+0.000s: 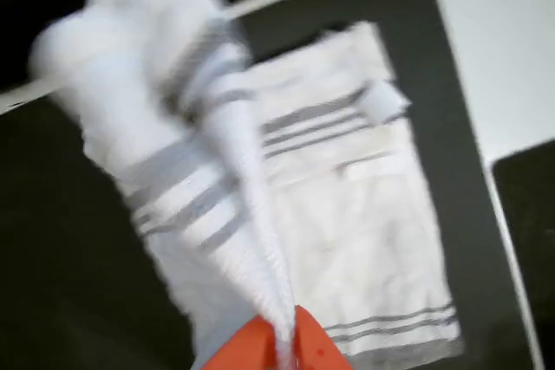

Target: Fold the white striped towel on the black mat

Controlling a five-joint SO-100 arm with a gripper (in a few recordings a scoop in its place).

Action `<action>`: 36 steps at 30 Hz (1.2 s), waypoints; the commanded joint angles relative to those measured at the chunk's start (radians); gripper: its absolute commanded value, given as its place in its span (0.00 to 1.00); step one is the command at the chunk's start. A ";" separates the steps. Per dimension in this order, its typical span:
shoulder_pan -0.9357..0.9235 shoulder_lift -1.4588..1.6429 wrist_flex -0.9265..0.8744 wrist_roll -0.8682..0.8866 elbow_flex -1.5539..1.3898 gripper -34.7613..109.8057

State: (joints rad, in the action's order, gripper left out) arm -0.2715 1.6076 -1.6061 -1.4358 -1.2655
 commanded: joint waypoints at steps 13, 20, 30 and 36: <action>-0.387 -0.069 0.287 -0.202 -0.210 0.29; -0.371 -0.023 0.210 -0.181 -0.201 0.34; -0.224 0.202 0.038 -0.089 -0.376 0.33; -0.242 0.503 0.135 -0.087 -0.730 0.33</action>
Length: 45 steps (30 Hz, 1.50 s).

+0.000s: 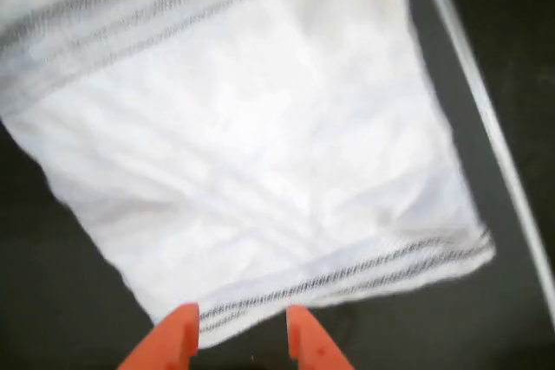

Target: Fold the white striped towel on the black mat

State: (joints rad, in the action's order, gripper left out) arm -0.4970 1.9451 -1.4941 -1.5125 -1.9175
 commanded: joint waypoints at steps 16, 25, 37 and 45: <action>-0.282 0.614 0.149 0.109 -0.649 0.32; -0.275 0.719 0.403 0.169 -0.891 0.35; -0.287 0.543 0.468 0.155 -0.931 0.35; -0.305 0.517 0.546 0.092 -0.997 0.35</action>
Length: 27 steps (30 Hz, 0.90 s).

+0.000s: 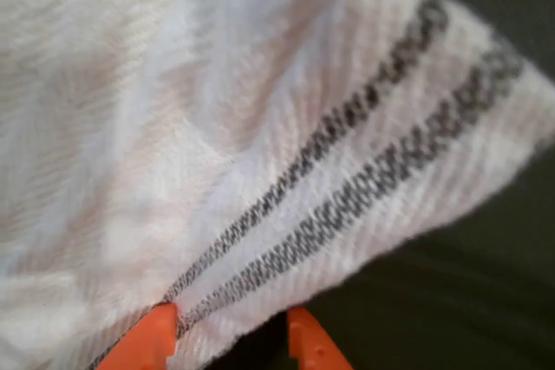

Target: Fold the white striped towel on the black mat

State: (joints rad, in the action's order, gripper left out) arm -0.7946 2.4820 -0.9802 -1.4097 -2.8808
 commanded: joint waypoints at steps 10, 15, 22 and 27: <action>0.094 -0.094 -0.063 0.081 0.086 0.24; 0.104 -0.005 -0.379 0.112 0.278 0.24; 0.094 0.014 -0.586 0.115 0.526 0.24; 0.149 -0.049 -0.612 0.132 0.727 0.24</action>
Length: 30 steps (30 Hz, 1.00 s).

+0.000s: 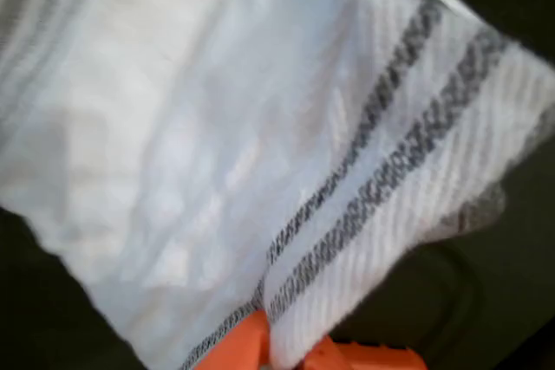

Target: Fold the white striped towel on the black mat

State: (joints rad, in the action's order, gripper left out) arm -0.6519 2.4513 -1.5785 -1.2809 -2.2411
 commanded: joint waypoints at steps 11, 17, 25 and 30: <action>0.160 -0.360 0.097 0.156 0.463 0.24; 0.218 -0.594 0.252 0.195 0.554 0.24; 0.225 -0.951 0.486 0.153 0.749 0.24; 0.259 -1.134 0.532 0.140 0.882 0.24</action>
State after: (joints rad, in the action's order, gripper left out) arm -0.4050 1.3591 -1.0615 -1.1244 -1.4205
